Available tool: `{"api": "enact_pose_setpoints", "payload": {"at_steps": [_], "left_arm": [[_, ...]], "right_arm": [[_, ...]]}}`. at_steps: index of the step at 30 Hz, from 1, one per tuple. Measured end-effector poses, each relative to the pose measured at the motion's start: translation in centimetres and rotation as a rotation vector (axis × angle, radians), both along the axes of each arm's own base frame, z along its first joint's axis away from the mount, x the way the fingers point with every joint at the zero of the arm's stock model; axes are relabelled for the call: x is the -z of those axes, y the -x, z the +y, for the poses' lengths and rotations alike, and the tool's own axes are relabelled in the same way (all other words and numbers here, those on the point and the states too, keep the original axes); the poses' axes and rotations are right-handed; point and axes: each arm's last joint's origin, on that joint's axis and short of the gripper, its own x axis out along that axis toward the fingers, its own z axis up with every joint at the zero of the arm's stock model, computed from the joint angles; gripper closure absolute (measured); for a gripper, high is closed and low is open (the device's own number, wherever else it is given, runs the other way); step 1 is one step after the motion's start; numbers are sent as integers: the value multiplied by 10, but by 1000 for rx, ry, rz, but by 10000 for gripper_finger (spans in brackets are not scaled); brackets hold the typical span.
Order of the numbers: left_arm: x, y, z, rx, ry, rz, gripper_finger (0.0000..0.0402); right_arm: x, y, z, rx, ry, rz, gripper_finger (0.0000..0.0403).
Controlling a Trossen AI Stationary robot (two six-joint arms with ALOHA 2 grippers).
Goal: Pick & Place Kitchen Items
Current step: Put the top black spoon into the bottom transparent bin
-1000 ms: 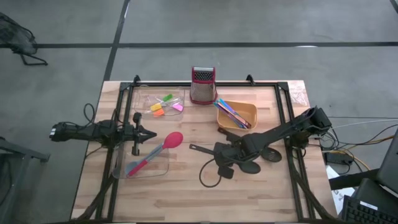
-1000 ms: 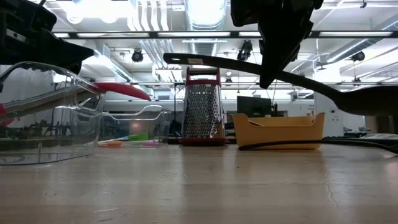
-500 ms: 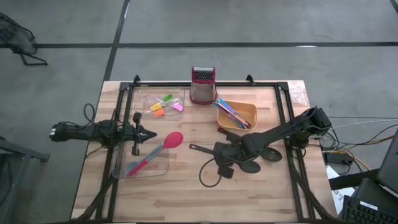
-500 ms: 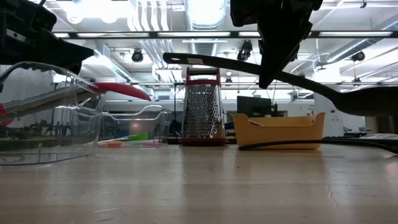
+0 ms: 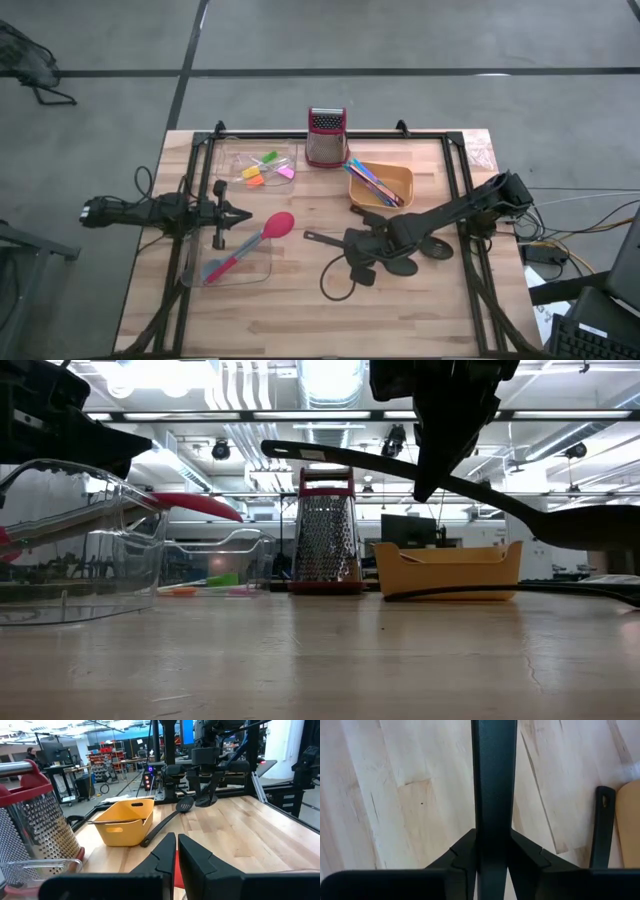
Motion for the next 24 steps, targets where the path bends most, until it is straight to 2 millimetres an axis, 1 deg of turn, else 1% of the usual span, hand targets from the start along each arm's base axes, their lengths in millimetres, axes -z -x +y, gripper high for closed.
{"api": "enact_pose_setpoints", "payload": {"at_steps": [4,6,10,14,19,24], "left_arm": [[-2,0,0,-1,21,-29,376],[-4,0,0,0,66,-50,376],[-6,0,0,0,131,-68,376],[-8,0,0,5,165,-90,376],[-10,0,0,-3,350,-117,376],[-10,0,1,-18,350,-121,376]], "right_arm": [[0,0,0,-8,4,-2,330],[0,0,0,-8,4,-1,329],[0,0,0,-8,4,-1,315],[0,0,0,-7,4,-2,321],[0,-1,-1,-8,5,-2,330],[0,-1,-1,-8,4,-5,315]]}}
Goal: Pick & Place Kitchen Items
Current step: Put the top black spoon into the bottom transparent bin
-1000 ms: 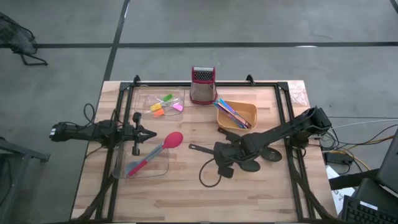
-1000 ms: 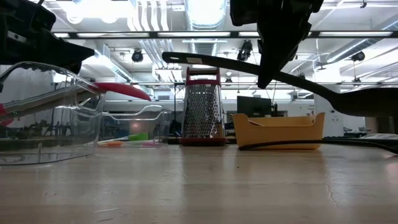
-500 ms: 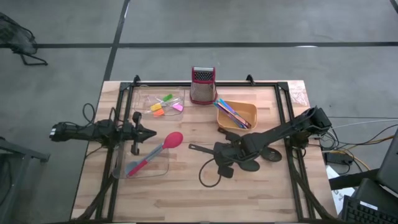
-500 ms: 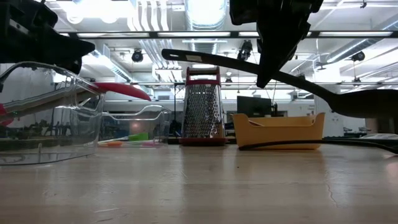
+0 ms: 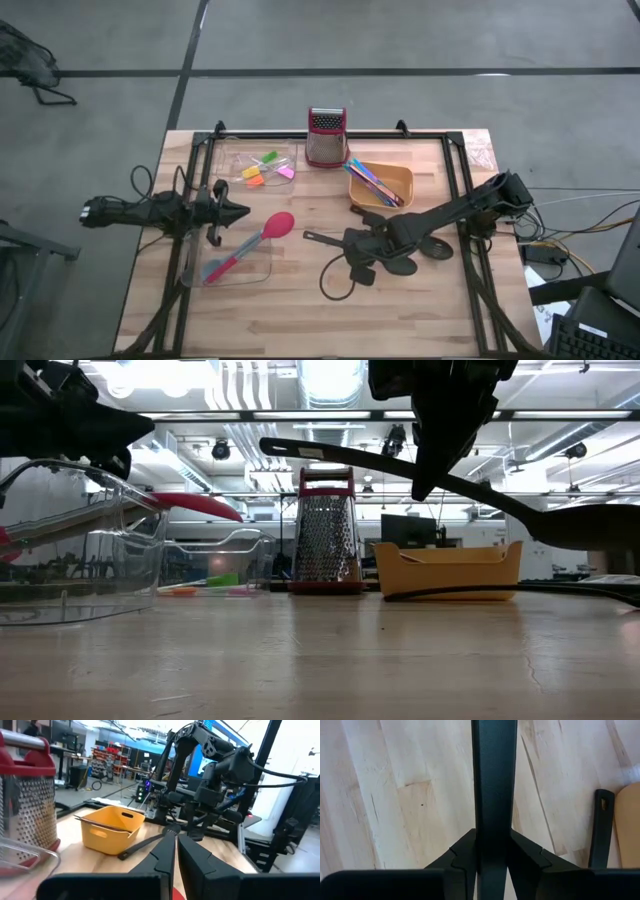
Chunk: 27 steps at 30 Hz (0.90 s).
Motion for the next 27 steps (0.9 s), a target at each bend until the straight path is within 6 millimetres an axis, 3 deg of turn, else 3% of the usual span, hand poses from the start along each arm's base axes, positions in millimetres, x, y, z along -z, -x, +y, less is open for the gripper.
{"api": "enact_pose_setpoints", "payload": {"at_steps": [7,14,19,27], "left_arm": [[0,-4,0,-12,-140,19,368],[-6,-11,-2,-14,-284,-23,290],[-15,-17,-4,14,-423,-112,230],[-14,-33,-8,80,-572,-108,209]], "right_arm": [[0,0,0,-1,-1,0,331],[0,0,0,-4,-11,3,314],[0,-1,-1,-26,-58,16,326],[0,-2,1,-58,-143,21,315]]}}
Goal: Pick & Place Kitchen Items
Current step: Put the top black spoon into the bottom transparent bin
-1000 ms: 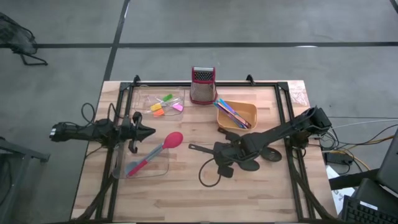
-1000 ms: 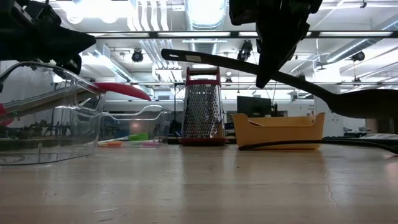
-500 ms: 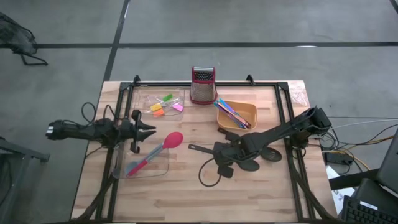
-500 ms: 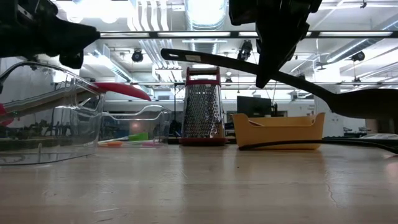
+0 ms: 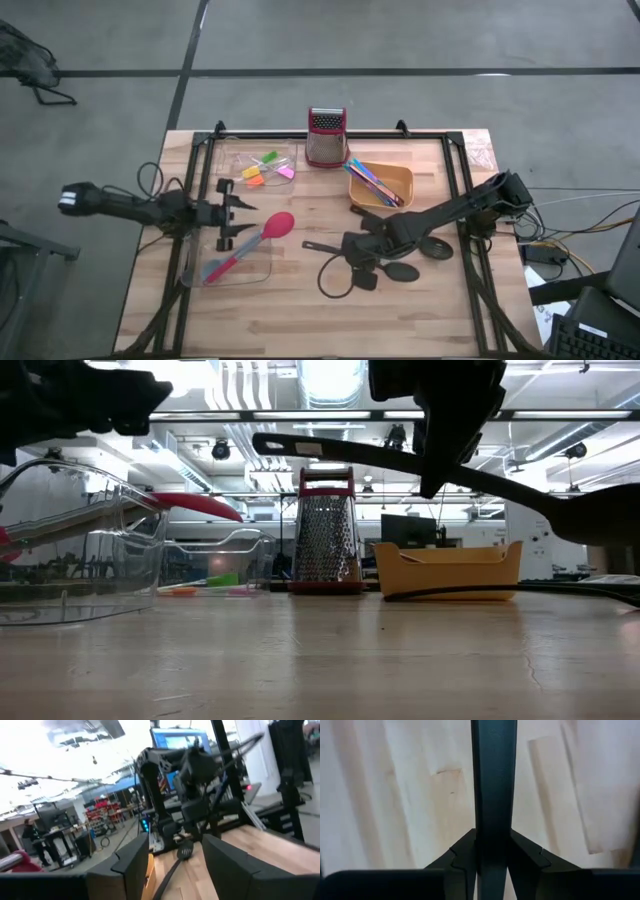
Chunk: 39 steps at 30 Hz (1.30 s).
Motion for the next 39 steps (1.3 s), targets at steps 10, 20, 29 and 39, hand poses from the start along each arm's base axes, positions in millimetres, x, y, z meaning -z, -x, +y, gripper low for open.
{"api": "enact_pose_setpoints", "payload": {"at_steps": [10,20,29,39], "left_arm": [[-22,-42,-14,88,-85,134,209],[-21,-85,-31,115,-177,255,209],[-22,-104,-46,157,-206,272,209],[-25,-107,-47,148,-156,258,211]], "right_arm": [[-12,-11,0,-84,-110,-83,331],[-24,-17,-2,-91,-134,-119,330],[-26,-18,-4,-101,-160,-117,371],[-26,-18,-8,-114,-148,-120,379]]}}
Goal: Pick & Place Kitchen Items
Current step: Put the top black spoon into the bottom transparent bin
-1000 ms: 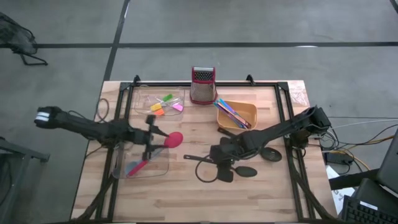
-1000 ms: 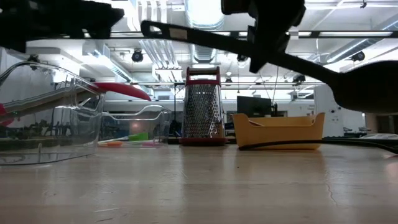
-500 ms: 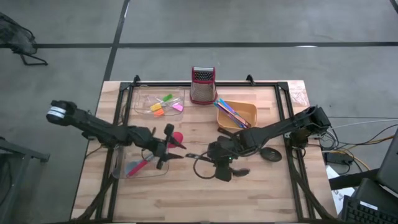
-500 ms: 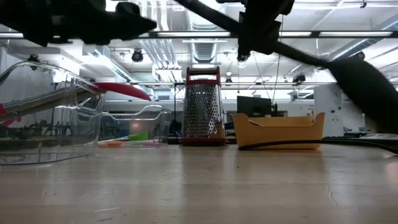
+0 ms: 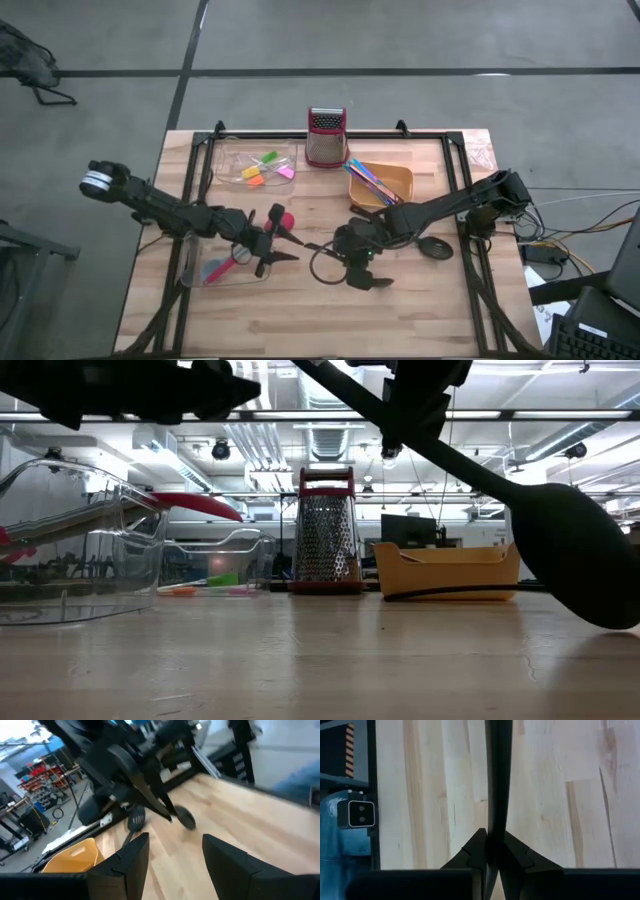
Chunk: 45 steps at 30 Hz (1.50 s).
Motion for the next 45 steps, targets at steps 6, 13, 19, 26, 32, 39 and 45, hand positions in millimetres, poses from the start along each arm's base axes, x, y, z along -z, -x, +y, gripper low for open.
{"api": "enact_pose_setpoints", "payload": {"at_steps": [6,13,19,26,32,39,45], "left_arm": [[-14,-3,0,-25,245,-64,211],[-24,-10,0,-57,316,-79,211],[-34,-19,0,-93,349,-101,211],[-36,-33,-4,-110,359,-23,232],[-35,-37,-4,-118,364,-4,327],[-34,-36,-3,-139,394,49,376],[-33,-35,-3,-138,430,65,376]], "right_arm": [[0,-1,-4,36,52,-15,379],[-4,-3,-6,47,51,-33,379],[-5,-4,-10,59,53,-33,379],[-4,-5,-14,71,56,-30,380],[-4,-5,-14,60,58,-32,380],[-4,-5,-14,70,64,-23,380],[-3,-5,-14,66,60,-21,376]]}}
